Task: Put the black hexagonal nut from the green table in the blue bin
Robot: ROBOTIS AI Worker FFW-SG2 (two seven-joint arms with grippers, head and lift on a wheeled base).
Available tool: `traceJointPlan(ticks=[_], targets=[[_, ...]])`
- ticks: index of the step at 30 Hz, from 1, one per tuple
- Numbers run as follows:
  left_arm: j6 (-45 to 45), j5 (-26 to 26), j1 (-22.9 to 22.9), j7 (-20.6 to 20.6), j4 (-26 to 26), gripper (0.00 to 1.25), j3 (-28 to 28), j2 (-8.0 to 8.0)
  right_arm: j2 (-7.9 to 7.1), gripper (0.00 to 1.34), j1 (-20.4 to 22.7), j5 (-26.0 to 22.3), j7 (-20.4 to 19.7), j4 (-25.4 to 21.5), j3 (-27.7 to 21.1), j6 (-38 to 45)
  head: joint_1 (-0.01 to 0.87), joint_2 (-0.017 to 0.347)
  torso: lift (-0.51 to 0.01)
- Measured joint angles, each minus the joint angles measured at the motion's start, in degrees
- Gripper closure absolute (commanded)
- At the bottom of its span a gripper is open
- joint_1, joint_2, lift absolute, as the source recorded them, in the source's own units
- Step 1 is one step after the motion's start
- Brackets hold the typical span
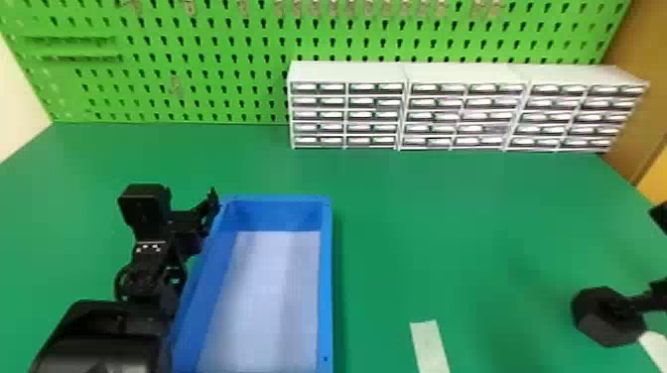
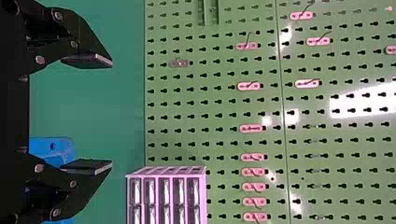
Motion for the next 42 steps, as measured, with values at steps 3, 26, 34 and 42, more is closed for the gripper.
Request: traceJointPlan(ticks=[3, 26, 34, 42], targets=[[0.0, 0.0, 0.0, 0.0, 0.0, 0.49, 0.0, 0.00, 0.16, 0.45, -0.1, 0.0, 0.0, 0.6, 0.0, -0.4, 0.686, 0.051, -0.096], [0.0, 0.1, -0.1, 0.0, 0.0, 0.49, 0.0, 0.00, 0.88, 1.06, -0.8, 1.1, -0.2, 2.3, 1.7, -1.5, 0.686, 0.051, -0.096], [0.0, 0.1, -0.2, 0.0, 0.0, 0.49, 0.1, 0.00, 0.88, 1.20, -0.9, 1.6, -0.2, 2.2, 2.6, -1.7, 0.686, 0.051, -0.096], [0.0, 0.1, -0.2, 0.0, 0.0, 0.49, 0.1, 0.00, 0.82, 1.20, -0.9, 2.8, -0.1, 1.7, 3.5, -1.7, 0.686, 0.051, -0.096]])
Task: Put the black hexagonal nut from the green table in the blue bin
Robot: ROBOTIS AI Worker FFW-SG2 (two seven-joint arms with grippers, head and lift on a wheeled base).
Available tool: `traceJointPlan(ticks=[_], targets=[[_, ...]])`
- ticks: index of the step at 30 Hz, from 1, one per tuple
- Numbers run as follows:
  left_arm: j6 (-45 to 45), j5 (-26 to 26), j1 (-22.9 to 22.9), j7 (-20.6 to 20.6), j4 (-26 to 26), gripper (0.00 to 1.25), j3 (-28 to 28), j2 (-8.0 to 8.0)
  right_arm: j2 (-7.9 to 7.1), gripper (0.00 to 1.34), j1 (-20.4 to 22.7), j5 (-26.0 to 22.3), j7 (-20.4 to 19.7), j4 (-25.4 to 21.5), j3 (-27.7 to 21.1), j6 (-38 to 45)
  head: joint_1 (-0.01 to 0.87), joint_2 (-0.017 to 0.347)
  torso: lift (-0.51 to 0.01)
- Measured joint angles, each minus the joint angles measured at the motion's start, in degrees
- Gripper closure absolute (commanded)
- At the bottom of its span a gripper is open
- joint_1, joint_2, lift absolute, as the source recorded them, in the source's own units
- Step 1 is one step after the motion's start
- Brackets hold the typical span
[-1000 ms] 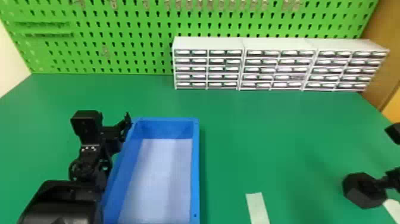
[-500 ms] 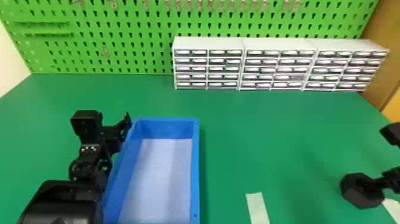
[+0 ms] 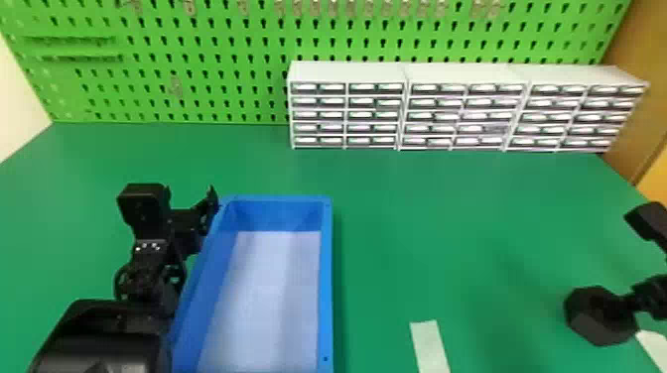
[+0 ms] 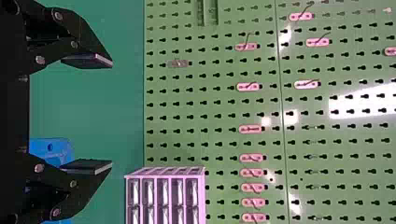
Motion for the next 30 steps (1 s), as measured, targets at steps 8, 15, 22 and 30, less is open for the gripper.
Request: traceJointPlan(ticks=[8, 15, 22, 30], targets=[[0.0, 0.0, 0.1, 0.0, 0.0, 0.49, 0.0, 0.00, -0.36, 1.20, -0.8, 1.1, 1.2, -1.7, 0.0, 1.3, 0.686, 0.051, -0.096], [0.0, 0.0, 0.1, 0.0, 0.0, 0.49, 0.0, 0.00, -0.60, 1.20, -2.3, 2.7, 2.9, -4.3, -0.2, 2.9, 0.686, 0.051, -0.096], [0.1, 0.0, 0.1, 0.0, 0.0, 0.49, 0.0, 0.00, -0.88, 1.20, -4.3, 3.5, 3.9, -6.9, -0.3, 4.4, 0.686, 0.051, -0.096], [0.2, 0.0, 0.0, 0.0, 0.0, 0.49, -0.1, 0.00, -1.29, 1.20, -9.2, 3.9, 4.6, -9.2, 3.2, 5.8, 0.686, 0.051, -0.096]])
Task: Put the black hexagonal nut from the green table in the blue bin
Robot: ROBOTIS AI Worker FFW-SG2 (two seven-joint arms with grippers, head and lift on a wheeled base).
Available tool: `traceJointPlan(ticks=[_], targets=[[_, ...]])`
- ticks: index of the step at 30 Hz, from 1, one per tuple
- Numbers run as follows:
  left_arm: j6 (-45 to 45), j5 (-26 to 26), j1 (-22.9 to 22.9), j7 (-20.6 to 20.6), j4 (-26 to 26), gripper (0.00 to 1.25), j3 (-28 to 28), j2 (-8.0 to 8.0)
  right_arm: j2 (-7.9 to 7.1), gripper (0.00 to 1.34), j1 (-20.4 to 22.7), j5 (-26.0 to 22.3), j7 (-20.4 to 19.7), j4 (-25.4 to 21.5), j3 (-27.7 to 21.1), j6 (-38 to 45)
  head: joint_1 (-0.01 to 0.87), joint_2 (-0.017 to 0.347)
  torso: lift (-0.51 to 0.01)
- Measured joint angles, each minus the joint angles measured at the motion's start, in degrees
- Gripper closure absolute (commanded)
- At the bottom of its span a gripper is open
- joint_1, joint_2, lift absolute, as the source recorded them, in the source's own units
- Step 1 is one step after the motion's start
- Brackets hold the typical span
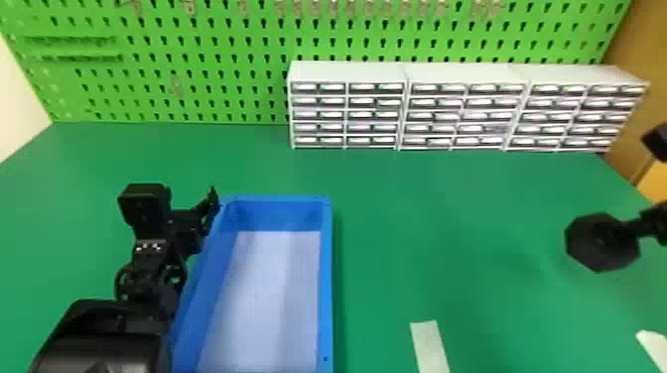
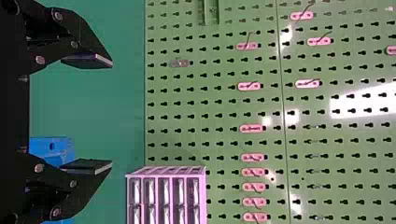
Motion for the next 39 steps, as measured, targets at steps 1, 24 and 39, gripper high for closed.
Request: traceJointPlan(ticks=[1, 24, 39], targets=[[0.0, 0.0, 0.0, 0.0, 0.0, 0.49, 0.0, 0.00, -0.06, 1.20, -0.6, -0.1, 0.0, -0.2, 0.6, 0.2, 0.686, 0.051, -0.096], [0.4, -0.1, -0.4, 0.0, 0.0, 0.49, -0.3, 0.00, 1.53, 1.20, -16.3, -4.1, 0.0, -1.5, 17.5, 2.0, 0.686, 0.051, -0.096], [0.4, -0.2, -0.8, 0.0, 0.0, 0.49, -0.3, 0.06, 8.91, 1.20, -23.9, -6.2, -0.2, 1.2, 26.8, -0.7, 0.686, 0.051, -0.096]])
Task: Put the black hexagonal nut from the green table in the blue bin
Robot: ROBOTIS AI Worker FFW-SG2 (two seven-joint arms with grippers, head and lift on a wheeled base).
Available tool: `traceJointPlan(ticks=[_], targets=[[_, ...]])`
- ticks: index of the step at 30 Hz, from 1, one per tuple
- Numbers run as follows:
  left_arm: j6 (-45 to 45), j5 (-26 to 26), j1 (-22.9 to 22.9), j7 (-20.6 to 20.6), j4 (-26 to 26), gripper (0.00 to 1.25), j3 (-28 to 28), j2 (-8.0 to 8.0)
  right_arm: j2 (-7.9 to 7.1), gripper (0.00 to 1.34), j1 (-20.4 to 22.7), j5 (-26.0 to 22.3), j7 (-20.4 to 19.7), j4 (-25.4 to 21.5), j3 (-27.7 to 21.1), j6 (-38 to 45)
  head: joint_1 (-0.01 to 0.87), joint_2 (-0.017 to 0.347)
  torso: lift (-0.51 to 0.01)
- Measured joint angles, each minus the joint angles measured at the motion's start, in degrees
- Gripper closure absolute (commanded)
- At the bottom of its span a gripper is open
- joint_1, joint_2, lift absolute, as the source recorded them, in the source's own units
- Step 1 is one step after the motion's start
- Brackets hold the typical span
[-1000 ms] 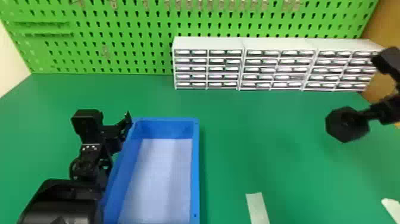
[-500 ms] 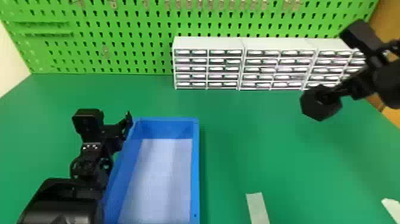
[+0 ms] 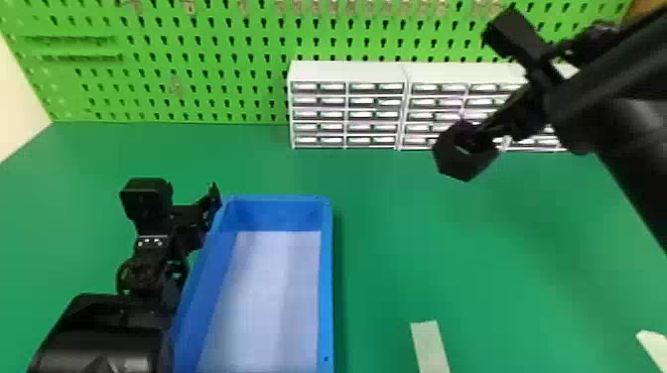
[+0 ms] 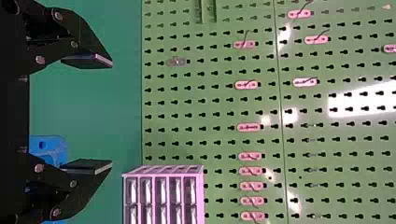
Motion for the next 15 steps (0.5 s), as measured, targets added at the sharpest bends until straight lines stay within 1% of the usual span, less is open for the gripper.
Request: traceJointPlan(ticks=[5, 12, 15], targets=[[0.0, -0.1, 0.0, 0.0, 0.0, 0.49, 0.1, 0.02, 2.11, 1.20, -1.9, -2.1, -1.2, 0.8, 2.5, -0.9, 0.686, 0.051, -0.096], [0.0, -0.2, 0.0, 0.0, 0.0, 0.49, 0.2, 0.04, 5.19, 1.20, -3.5, -5.3, -3.3, 1.7, 3.8, -2.1, 0.686, 0.051, -0.096], [0.1, -0.2, 0.0, 0.0, 0.0, 0.49, 0.2, 0.04, 6.52, 1.20, -4.2, -7.2, -4.8, 2.1, 4.6, -2.8, 0.686, 0.051, -0.096]])
